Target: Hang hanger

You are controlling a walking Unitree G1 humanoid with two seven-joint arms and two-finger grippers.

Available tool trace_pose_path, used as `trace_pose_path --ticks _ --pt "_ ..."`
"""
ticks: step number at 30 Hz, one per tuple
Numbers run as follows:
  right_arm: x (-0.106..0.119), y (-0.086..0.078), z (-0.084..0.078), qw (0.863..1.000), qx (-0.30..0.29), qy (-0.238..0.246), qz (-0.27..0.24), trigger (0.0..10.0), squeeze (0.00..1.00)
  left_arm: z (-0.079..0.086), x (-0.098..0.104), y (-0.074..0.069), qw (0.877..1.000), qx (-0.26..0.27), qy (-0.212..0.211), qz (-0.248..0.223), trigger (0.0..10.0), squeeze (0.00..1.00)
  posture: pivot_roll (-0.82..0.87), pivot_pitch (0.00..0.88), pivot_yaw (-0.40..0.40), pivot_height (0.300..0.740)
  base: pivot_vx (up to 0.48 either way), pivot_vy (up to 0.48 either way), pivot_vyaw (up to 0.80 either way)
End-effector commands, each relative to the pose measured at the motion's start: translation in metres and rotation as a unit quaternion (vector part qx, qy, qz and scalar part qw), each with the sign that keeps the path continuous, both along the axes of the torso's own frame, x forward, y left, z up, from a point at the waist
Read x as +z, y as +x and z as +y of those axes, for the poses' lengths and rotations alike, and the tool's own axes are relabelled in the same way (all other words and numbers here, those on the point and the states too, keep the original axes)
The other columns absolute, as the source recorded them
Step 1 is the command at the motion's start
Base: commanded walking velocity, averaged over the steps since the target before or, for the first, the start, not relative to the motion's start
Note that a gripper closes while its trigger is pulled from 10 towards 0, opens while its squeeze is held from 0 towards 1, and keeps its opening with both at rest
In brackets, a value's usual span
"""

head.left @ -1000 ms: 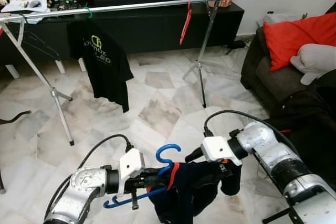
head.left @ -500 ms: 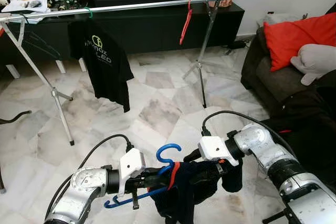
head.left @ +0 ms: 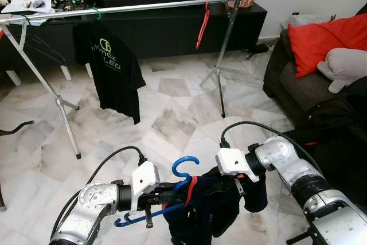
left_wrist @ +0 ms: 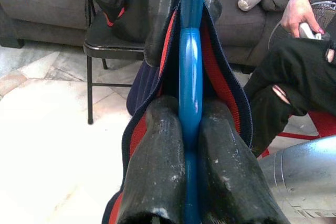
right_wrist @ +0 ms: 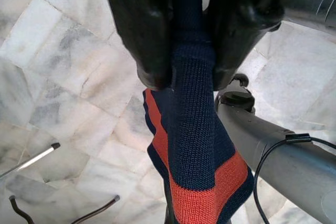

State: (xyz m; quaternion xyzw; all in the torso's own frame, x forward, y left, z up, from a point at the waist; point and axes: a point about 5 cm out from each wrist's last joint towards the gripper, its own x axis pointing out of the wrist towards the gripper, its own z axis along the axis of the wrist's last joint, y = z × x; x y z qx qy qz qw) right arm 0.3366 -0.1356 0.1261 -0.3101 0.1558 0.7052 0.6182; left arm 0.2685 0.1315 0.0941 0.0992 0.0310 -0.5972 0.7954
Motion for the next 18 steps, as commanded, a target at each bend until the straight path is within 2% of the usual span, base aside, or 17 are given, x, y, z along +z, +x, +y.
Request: trace_pose_path --ticks 1,18 --pt "0.0029 0.0016 0.0026 1.000 0.001 0.004 -0.002 0.0 0.00 -0.0075 0.0126 0.0027 0.999 -0.015 -0.017 -0.028 10.0 0.00 -0.03 0.126 -0.074 0.721 0.000 0.000 0.00" --pt "-0.0056 -0.0021 0.0034 1.000 -0.005 0.007 0.017 0.0 0.00 -0.0099 0.0130 0.0030 0.999 -0.020 -0.017 -0.028 10.0 0.00 -0.03 0.116 -0.076 0.721 0.000 0.000 0.00"
